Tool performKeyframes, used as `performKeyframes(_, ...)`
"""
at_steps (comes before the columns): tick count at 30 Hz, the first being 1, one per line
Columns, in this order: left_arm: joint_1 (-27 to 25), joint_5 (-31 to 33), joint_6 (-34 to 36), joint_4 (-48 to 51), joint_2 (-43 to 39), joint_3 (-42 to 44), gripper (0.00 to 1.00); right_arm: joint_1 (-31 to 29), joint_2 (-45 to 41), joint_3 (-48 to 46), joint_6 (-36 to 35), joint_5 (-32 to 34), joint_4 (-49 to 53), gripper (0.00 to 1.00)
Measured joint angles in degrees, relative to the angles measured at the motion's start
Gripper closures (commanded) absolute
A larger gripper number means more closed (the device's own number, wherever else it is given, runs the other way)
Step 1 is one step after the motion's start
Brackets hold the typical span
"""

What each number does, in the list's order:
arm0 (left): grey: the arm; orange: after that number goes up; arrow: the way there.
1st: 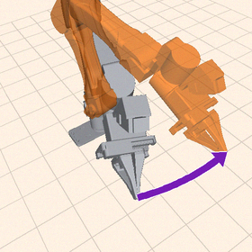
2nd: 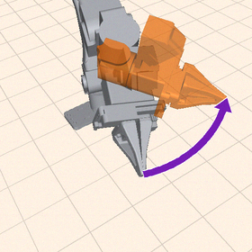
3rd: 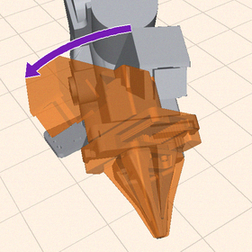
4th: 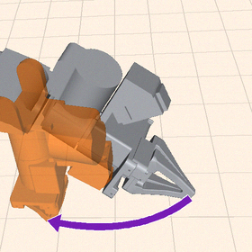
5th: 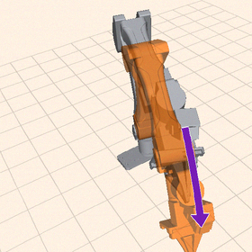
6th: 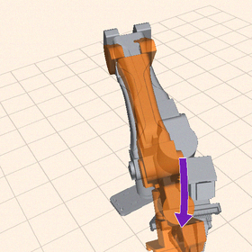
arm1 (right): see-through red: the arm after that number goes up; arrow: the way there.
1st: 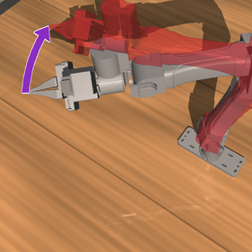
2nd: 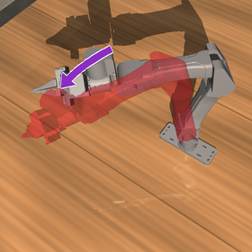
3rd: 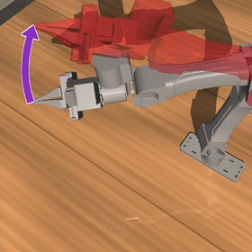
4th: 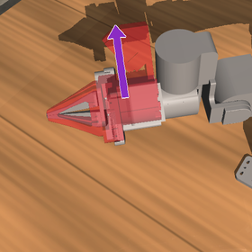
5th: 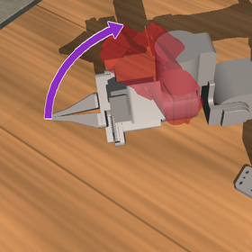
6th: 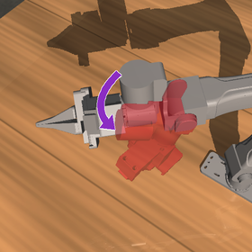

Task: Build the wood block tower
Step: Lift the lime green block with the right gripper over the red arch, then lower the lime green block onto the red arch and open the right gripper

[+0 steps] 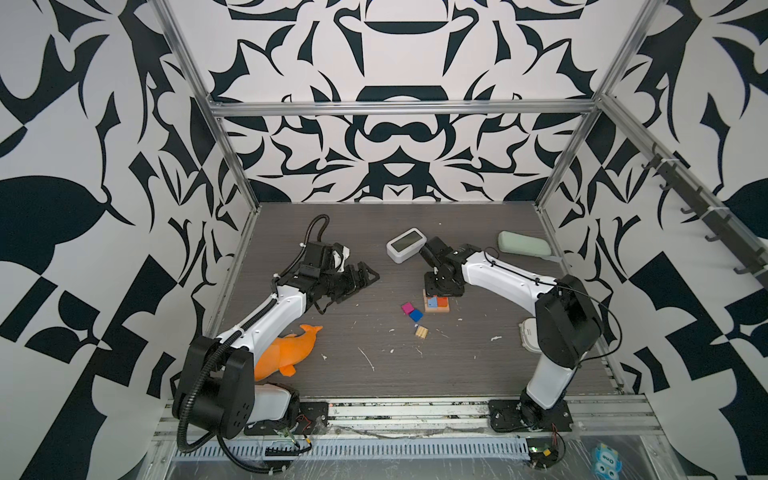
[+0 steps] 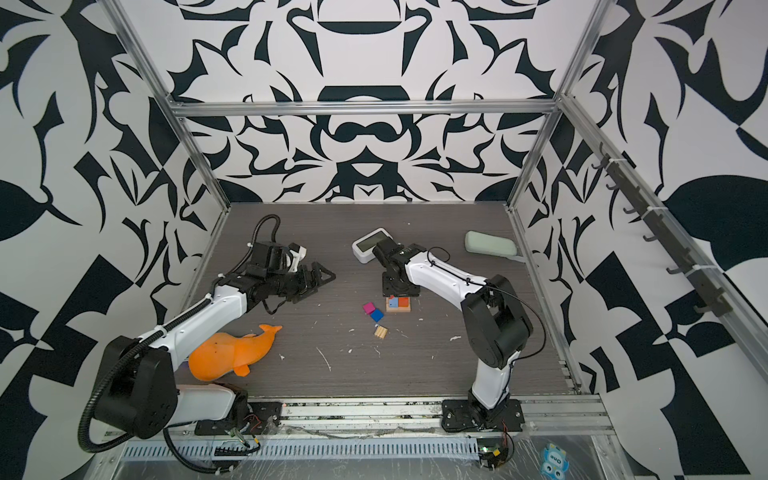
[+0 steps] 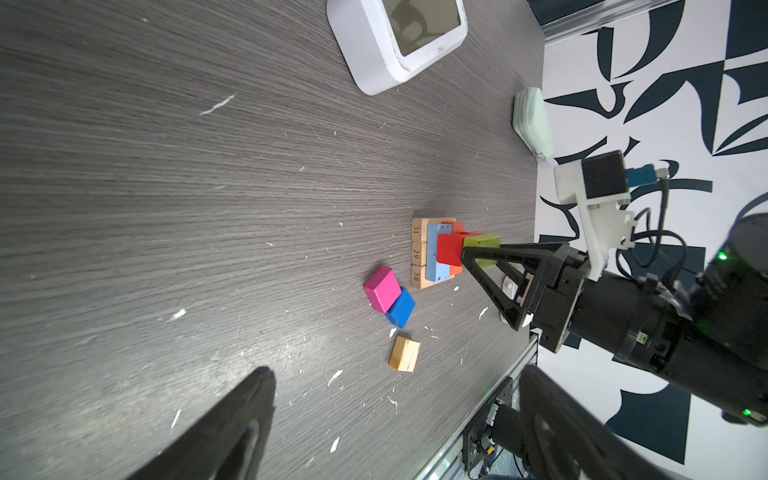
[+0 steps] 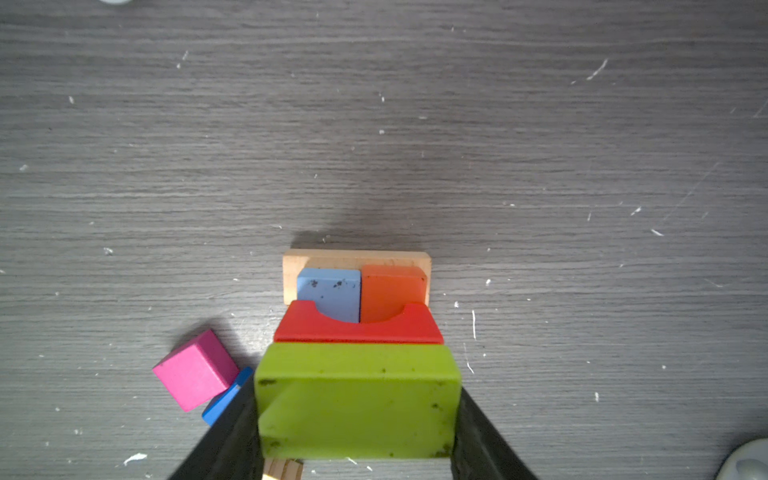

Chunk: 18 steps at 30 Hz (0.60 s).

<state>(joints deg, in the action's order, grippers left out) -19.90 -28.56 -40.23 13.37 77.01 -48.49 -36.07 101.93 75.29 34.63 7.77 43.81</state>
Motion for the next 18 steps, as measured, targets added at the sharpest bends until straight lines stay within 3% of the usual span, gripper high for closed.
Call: performKeyframes(18, 0.0, 0.0, 0.0, 0.2, 0.0, 0.0, 0.06, 0.0, 0.0, 0.0, 0.2, 0.0, -0.4, 0.24)
